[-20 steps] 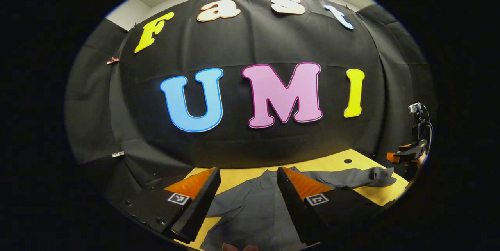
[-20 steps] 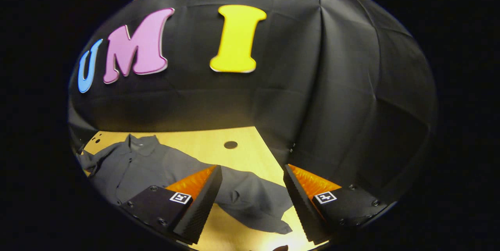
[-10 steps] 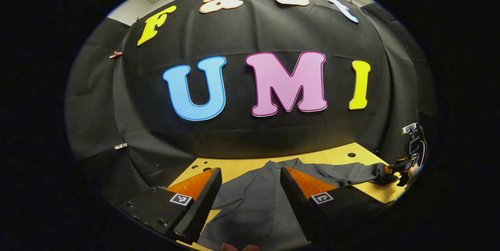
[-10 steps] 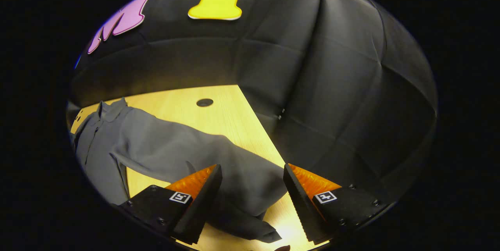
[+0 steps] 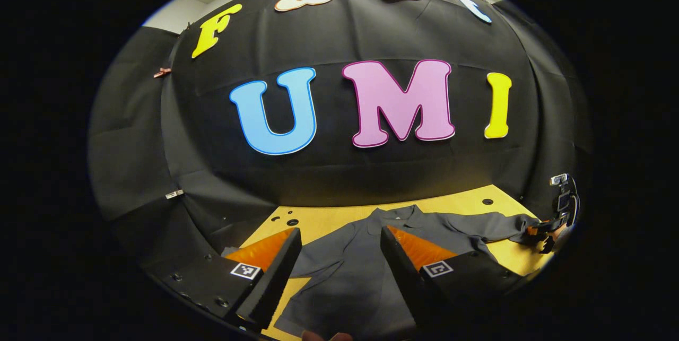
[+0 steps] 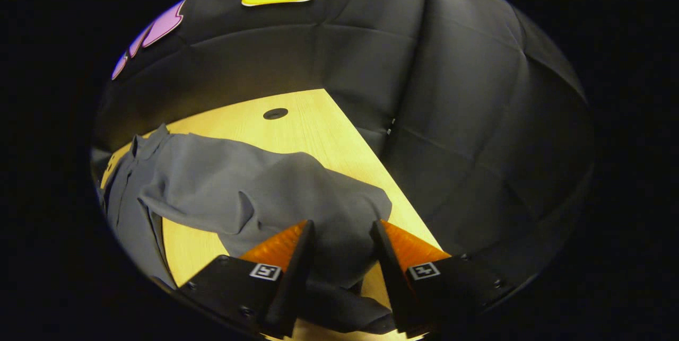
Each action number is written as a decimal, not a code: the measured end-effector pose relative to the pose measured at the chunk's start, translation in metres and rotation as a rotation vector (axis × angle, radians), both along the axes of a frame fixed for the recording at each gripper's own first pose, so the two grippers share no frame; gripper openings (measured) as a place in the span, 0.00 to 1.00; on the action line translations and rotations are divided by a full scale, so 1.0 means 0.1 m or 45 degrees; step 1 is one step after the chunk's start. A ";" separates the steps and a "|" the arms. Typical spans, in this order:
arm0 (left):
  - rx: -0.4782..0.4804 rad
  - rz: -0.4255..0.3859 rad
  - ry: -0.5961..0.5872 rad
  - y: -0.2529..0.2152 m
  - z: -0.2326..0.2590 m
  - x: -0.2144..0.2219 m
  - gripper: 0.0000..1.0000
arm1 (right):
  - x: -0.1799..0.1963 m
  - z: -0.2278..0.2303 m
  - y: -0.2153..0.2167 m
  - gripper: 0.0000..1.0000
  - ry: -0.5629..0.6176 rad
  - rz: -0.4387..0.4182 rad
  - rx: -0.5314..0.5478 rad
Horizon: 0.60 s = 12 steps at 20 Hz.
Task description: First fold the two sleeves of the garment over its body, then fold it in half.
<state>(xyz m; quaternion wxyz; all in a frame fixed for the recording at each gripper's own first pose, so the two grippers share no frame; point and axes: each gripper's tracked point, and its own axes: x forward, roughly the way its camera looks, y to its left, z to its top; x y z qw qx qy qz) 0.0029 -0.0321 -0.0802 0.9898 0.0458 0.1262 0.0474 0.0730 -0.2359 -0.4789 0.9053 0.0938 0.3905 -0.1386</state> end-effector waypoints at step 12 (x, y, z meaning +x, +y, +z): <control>-0.008 -0.026 -0.079 0.23 0.18 -0.26 0.95 | 0.03 0.73 -0.02 0.09 -0.117 -0.047 -0.114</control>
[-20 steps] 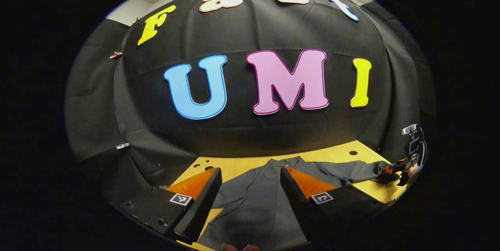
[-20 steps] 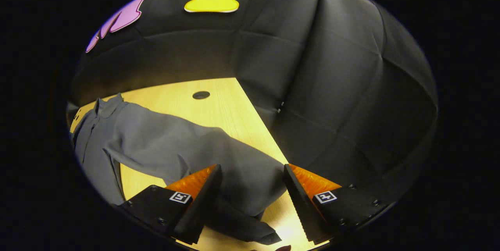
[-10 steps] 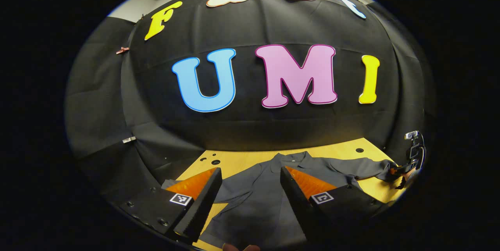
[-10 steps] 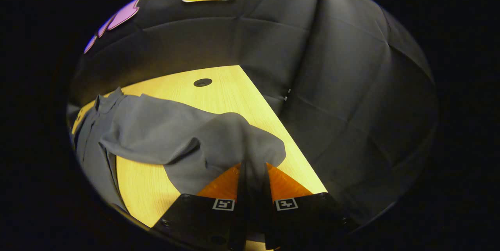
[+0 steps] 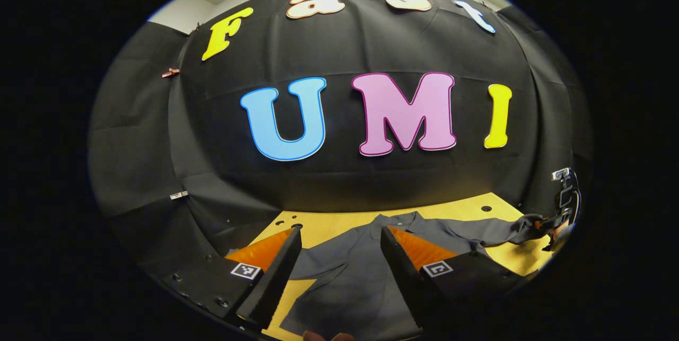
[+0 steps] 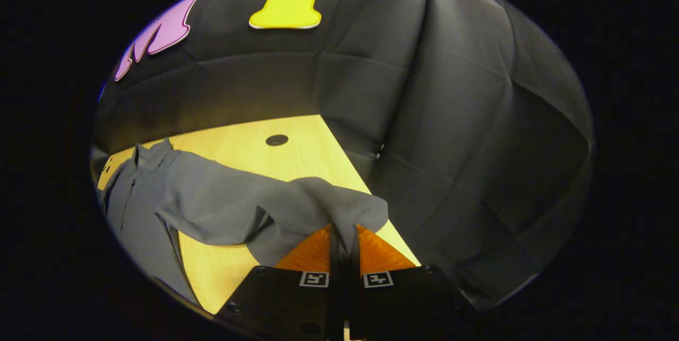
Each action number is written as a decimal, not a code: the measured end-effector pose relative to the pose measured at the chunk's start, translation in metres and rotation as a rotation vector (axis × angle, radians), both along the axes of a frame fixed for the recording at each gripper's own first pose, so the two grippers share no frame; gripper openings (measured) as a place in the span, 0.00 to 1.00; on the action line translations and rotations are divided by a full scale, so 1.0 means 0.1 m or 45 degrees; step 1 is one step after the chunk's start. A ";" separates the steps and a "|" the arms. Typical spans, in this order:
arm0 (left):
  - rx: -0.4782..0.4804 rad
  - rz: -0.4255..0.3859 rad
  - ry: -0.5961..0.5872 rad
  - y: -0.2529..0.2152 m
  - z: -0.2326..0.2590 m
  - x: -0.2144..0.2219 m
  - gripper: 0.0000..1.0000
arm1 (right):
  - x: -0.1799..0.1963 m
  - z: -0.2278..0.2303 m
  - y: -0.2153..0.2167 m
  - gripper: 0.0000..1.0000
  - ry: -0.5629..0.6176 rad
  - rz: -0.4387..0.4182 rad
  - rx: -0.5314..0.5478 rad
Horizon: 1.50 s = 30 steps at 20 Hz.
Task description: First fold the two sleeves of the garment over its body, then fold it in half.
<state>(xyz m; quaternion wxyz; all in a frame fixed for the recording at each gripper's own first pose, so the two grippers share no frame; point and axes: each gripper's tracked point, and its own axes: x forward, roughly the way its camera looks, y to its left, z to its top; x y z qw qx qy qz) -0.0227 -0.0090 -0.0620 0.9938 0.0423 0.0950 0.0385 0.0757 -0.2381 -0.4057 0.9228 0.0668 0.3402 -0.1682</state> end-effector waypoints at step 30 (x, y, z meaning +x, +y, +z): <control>-0.077 0.011 -0.046 2.43 -0.51 0.04 0.95 | 0.43 2.58 3.49 0.08 -0.495 0.335 -0.064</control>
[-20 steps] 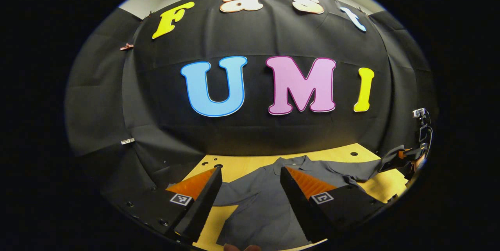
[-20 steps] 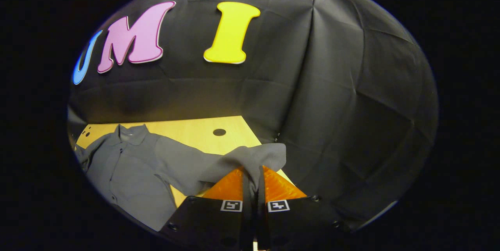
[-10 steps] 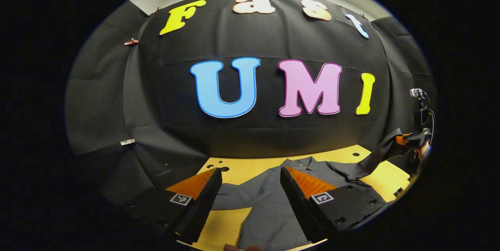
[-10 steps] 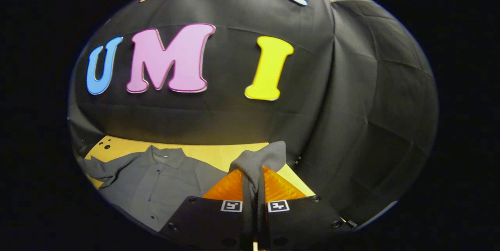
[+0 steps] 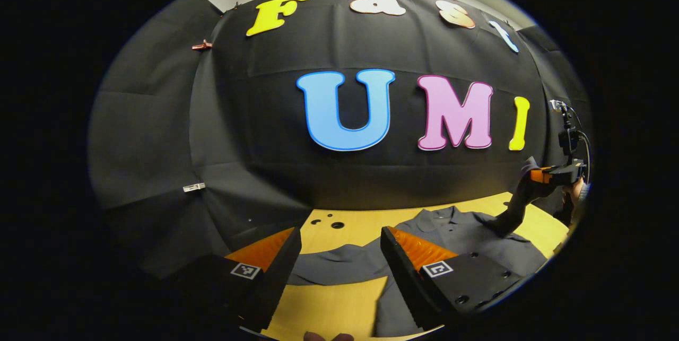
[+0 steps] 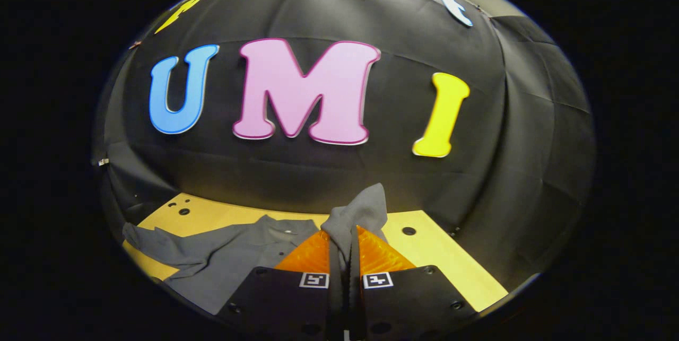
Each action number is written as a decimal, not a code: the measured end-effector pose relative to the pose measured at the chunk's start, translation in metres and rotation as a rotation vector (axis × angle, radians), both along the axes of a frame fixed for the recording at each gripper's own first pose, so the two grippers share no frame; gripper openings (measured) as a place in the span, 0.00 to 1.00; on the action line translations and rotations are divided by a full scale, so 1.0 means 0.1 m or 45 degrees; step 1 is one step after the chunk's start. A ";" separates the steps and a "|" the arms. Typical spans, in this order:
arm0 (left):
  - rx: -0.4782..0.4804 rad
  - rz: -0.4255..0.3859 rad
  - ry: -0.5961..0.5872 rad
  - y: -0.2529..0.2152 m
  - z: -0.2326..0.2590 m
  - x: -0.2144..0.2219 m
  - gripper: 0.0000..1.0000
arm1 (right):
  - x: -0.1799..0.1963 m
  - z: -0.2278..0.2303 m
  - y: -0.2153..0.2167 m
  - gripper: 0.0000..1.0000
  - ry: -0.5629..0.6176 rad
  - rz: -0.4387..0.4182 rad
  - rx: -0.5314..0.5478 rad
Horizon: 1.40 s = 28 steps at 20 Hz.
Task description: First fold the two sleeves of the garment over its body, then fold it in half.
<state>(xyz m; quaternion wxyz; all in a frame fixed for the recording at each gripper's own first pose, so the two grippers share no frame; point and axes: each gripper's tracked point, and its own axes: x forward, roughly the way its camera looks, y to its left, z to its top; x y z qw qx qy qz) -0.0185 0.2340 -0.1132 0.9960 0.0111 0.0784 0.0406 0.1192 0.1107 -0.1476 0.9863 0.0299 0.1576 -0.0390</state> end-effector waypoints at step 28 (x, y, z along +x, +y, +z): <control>-0.020 0.145 0.344 1.52 -2.40 1.25 0.95 | 0.37 -1.99 2.45 0.22 0.482 0.326 0.061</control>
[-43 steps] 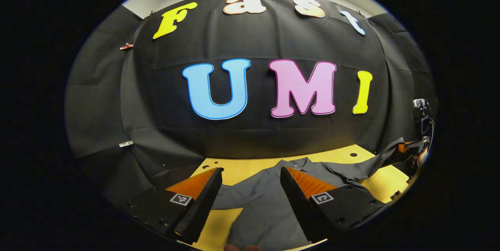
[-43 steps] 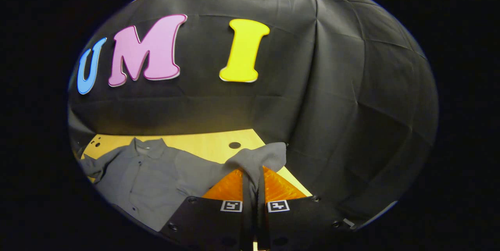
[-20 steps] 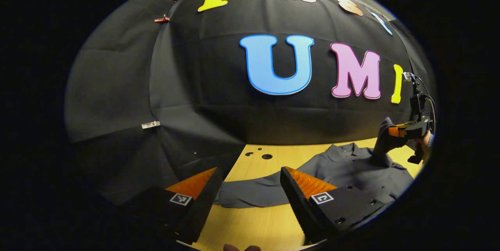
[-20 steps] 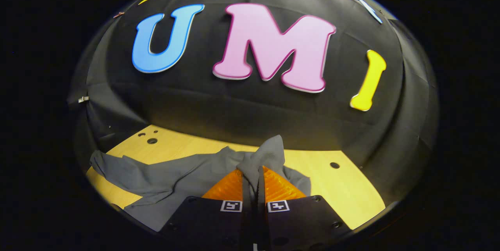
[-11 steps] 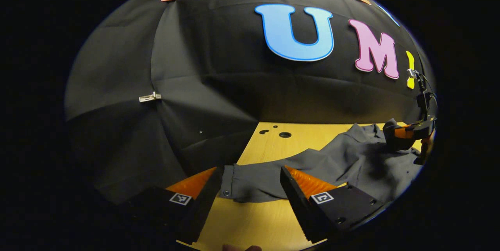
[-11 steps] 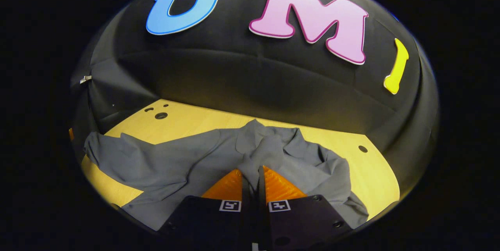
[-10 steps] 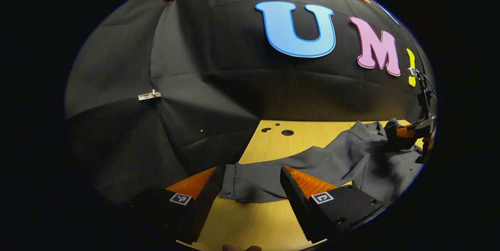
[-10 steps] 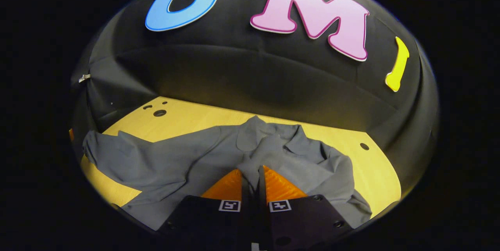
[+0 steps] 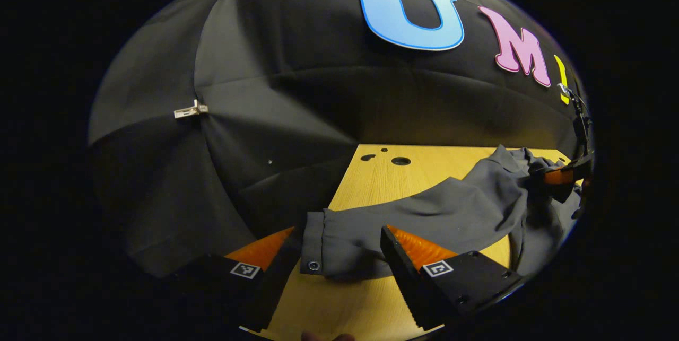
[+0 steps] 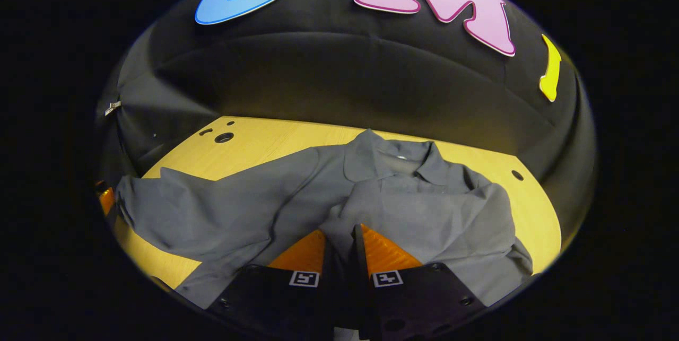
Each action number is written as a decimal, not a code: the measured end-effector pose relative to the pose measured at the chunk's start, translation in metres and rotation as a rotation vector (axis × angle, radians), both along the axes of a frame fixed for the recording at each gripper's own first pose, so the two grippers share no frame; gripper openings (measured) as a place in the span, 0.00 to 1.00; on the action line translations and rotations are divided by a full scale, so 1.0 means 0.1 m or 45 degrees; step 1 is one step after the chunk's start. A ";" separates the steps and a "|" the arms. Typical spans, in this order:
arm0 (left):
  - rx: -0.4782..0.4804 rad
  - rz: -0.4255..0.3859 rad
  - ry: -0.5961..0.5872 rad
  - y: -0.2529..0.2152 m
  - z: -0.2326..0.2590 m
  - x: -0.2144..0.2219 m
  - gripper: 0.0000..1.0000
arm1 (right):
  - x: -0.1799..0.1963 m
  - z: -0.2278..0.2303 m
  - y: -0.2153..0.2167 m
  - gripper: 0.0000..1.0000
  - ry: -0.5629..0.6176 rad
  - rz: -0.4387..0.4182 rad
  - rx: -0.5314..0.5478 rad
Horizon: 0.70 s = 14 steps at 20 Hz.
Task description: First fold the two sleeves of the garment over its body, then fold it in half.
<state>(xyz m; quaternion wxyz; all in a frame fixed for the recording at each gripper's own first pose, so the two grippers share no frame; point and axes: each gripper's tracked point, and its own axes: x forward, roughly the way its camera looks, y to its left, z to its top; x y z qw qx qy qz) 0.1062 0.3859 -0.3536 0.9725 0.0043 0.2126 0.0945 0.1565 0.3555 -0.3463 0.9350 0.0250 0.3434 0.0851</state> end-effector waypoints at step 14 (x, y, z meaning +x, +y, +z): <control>-0.127 -0.096 0.252 -0.16 -0.69 0.15 0.89 | -0.40 0.83 -0.33 0.73 -0.125 0.028 0.121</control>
